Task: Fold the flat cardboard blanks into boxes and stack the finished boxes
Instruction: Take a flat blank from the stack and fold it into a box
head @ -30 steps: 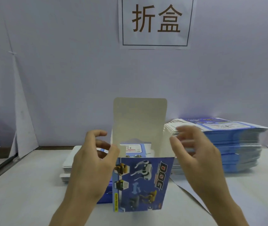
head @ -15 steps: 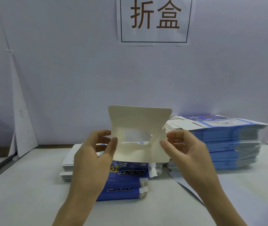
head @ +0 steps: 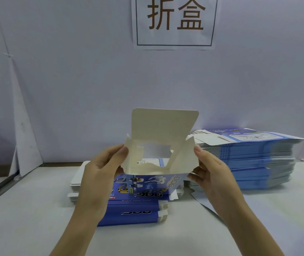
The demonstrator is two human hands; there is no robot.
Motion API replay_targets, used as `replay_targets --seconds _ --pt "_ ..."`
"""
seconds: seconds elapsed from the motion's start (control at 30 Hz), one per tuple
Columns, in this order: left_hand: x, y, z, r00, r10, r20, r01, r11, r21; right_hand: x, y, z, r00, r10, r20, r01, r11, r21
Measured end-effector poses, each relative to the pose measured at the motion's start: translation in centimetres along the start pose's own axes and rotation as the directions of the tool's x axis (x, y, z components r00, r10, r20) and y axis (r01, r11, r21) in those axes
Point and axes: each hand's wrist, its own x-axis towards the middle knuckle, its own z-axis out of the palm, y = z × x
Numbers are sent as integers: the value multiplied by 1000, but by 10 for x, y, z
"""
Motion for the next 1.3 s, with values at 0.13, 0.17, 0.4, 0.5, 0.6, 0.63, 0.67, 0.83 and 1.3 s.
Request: replay_targets --seconds 0.13,0.17,0.4,0.5,0.6,0.63,0.67,0.83,1.3 --pt "-2 0 3 1000 5 14 -5 1000 2 7 7 -7 990 138 -29 -134 985 113" --pt "-2 0 3 1000 5 16 -5 1000 -2 7 8 -7 976 216 14 -215 962 166" --pt "-1 3 -1 999 0 -47 -3 998 -66 10 5 -9 967 222 124 -236 965 116" --pt "-1 3 -1 999 -20 -25 19 997 -71 11 13 -8 933 308 185 -341 921 188" --pt "-1 1 0 1000 -17 -5 16 999 -43 13 14 -11 915 344 212 -385 903 191" --pt "-1 1 0 1000 -12 -8 12 999 -40 14 12 -13 927 320 193 -354 919 176" --pt "-1 2 0 1000 -10 -9 9 999 -42 14 10 -14 941 291 172 -319 932 170" --pt "-1 4 -1 999 -18 34 20 999 -44 15 15 -17 867 392 309 -478 827 294" --pt "5 0 -17 946 -188 265 213 975 -66 21 17 -21 911 327 252 -404 831 382"
